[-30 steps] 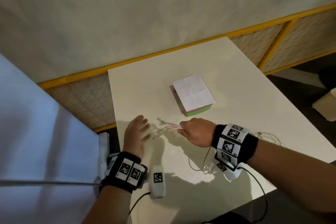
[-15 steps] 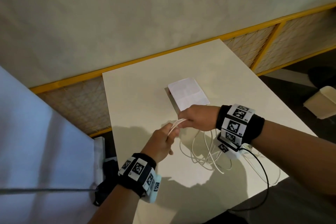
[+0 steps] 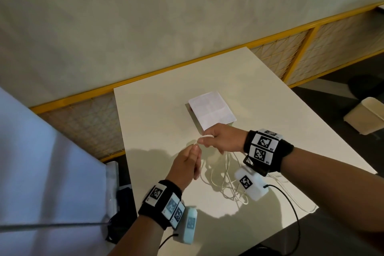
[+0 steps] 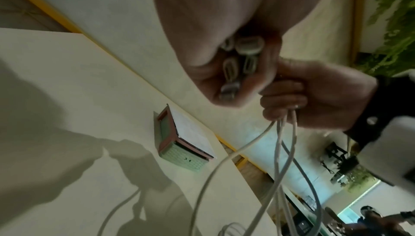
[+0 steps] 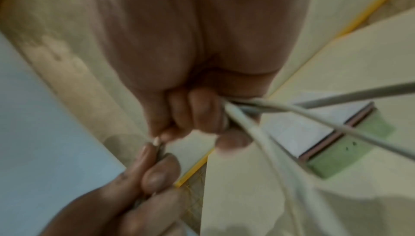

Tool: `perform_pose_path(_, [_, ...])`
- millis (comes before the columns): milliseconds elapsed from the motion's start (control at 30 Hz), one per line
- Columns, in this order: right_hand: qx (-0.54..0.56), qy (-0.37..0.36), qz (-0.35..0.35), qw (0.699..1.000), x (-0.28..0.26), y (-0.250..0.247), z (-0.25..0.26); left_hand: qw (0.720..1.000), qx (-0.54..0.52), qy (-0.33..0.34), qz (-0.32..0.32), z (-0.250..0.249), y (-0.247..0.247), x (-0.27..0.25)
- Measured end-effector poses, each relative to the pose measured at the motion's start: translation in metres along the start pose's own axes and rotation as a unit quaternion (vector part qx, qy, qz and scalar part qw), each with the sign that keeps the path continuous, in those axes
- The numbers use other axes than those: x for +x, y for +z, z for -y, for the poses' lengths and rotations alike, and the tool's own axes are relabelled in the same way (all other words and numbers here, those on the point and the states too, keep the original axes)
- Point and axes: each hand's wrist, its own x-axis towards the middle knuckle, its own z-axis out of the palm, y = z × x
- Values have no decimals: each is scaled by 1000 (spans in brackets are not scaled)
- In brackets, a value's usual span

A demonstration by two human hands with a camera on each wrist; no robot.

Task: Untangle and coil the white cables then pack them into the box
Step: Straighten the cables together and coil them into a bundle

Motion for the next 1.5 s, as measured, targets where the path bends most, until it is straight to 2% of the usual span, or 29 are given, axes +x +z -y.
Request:
perform_pose_path(100, [160,28,-26,986,3,9,4,1000,-15,2,-22,1,7,1])
perform_pose_path(200, [224,14,-46,973,3,19,7,998,-59,1,-6,5,14,6])
perform_pose_path(267, [270,6,-48,962,3,28,8,998,-50,15,18,7,14,8])
perform_pose_path(333, [339,15,-63,938,3,34,10,999,-37,21,25,1,15,8])
perform_pose_path(500, [471,31,-98,876,7,39,14,999,21,0,-48,-9,22,20])
perform_pose_path(600, [526,40,-103,844,6,36,13,994,82,-2,-65,-3,24,29])
perform_pose_path(667, [537,40,-107,835,5,34,13,993,103,-2,-61,-3,24,31])
perform_pose_path(767, [547,33,-115,828,4,32,14,996,78,1,-35,-9,24,31])
perform_pose_path(933, [529,7,-116,841,1,26,19,998,27,-27,-40,-17,24,22])
perform_pose_path(1033, [486,-9,-118,866,-2,23,22,997,9,-74,-30,-17,28,22])
perform_pose_path(1100, [403,-25,-138,904,-5,22,26,994,-28,-95,-36,-21,29,22])
perform_pose_path(1167, [264,-43,-191,945,-4,22,27,989,-82,-114,-44,-24,30,24])
perform_pose_path(1233, [143,-67,-241,958,-2,16,26,986,-98,-118,-62,-26,31,25])
perform_pose_path(1300, [103,-90,-259,956,0,7,23,983,-113,-115,-90,-23,33,24])
perform_pose_path(1400, [185,-77,-215,956,-3,2,7,967,-176,-136,-124,-18,32,25])
perform_pose_path(1500, [261,-74,-55,961,-5,21,-25,948,-242,-153,-139,-21,28,27])
